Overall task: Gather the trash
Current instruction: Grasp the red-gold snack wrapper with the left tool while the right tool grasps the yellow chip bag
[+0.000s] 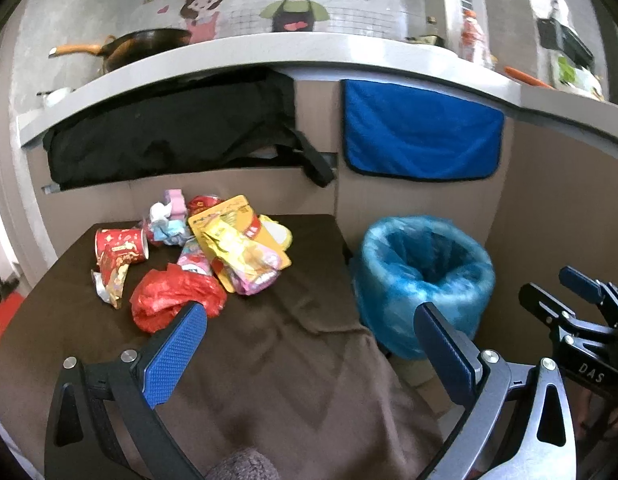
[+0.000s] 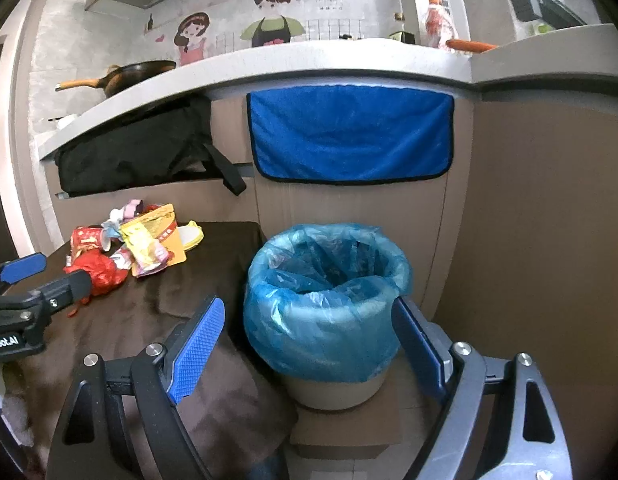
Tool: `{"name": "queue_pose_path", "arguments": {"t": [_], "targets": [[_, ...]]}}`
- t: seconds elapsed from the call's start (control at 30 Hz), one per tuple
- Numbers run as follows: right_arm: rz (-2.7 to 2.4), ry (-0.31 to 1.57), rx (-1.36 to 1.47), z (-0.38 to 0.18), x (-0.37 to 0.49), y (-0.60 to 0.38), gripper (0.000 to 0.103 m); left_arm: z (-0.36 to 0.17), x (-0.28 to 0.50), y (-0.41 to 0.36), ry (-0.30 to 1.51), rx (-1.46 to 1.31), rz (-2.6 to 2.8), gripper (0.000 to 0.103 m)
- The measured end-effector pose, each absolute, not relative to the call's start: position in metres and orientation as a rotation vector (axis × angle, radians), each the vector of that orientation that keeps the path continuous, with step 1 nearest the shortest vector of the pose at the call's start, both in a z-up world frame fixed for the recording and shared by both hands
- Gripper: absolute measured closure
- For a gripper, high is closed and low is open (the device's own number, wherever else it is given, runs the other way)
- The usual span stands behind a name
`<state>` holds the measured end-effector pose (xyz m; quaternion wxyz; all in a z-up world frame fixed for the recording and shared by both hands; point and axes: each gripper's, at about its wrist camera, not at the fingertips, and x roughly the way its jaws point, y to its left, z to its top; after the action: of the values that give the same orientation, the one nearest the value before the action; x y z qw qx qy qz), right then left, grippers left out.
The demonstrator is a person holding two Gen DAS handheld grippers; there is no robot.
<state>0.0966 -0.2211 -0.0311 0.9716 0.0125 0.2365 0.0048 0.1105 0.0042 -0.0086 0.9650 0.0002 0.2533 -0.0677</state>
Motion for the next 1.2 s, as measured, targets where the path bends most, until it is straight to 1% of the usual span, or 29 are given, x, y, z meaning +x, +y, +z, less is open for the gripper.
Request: {"name": "queue_pose_path", "arguments": {"t": [0.17,0.3,0.57,0.77,0.83,1.0,1.13,1.17,1.2], "targets": [[0.035,0.485,-0.02,-0.032,0.127,-0.203,0.02,-0.006,0.137,0.051,0.493,-0.052,-0.082,0.001],[0.076,0.496,-0.048,-0.034,0.156,-0.183,0.02,-0.006,0.157,0.089,0.49,-0.029,-0.033,0.001],[0.167,0.521,-0.076,-0.039,0.207,-0.136,0.02,-0.015,0.187,0.18,0.566,-0.142,0.042,0.001],[0.237,0.552,-0.099,-0.045,0.23,-0.106,0.02,-0.029,0.196,0.217,0.558,-0.157,0.073,0.008],[0.251,0.562,-0.118,-0.048,0.235,-0.096,0.02,-0.035,0.209,0.232,0.59,-0.22,0.063,0.011],[0.267,0.586,-0.151,-0.054,0.241,-0.078,0.02,-0.053,0.24,0.243,0.64,-0.283,0.092,0.011],[0.275,0.597,-0.181,-0.057,0.245,-0.068,0.02,-0.073,0.272,0.256,0.724,-0.377,0.162,0.013],[0.275,0.597,-0.191,-0.058,0.245,-0.065,0.02,-0.077,0.278,0.26,0.743,-0.392,0.177,0.014],[0.276,0.598,-0.196,-0.058,0.246,-0.065,0.02,-0.083,0.283,0.266,0.765,-0.41,0.192,0.02]]}}
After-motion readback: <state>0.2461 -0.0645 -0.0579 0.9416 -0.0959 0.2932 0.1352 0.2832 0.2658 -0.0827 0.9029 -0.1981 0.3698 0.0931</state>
